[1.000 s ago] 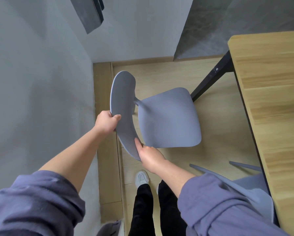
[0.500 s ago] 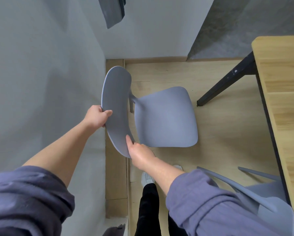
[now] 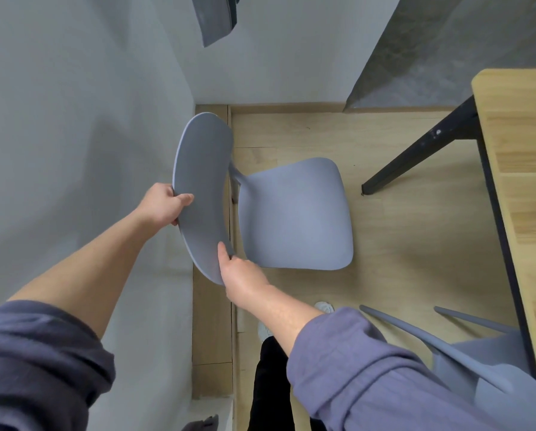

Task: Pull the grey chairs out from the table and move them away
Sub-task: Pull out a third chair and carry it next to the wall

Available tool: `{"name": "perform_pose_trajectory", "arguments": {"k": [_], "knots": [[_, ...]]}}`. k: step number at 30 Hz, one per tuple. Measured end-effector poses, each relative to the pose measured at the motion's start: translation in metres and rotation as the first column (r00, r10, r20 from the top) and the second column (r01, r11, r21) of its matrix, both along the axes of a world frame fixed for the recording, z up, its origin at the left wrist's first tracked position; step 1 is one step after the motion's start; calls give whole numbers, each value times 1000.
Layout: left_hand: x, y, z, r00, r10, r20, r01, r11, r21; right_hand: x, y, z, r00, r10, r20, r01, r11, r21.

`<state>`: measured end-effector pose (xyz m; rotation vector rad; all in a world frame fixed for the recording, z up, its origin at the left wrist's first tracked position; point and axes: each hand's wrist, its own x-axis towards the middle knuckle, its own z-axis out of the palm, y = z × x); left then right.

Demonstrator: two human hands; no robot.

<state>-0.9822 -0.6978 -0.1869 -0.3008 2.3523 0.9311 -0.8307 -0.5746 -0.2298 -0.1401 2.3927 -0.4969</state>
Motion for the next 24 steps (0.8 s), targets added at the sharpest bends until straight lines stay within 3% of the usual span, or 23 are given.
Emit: {"name": "perform_pose_trajectory", "arguments": {"k": [16,24], "knots": [[-5,-10,-4,1000,-18,-19,18,999,29,-3,-18,-4,999,-38,9,38,999,6],[7,-13,-1,995,4,-100,-8,999,-44,5,-2,-9,999,-28,47,27,999,18]]}}
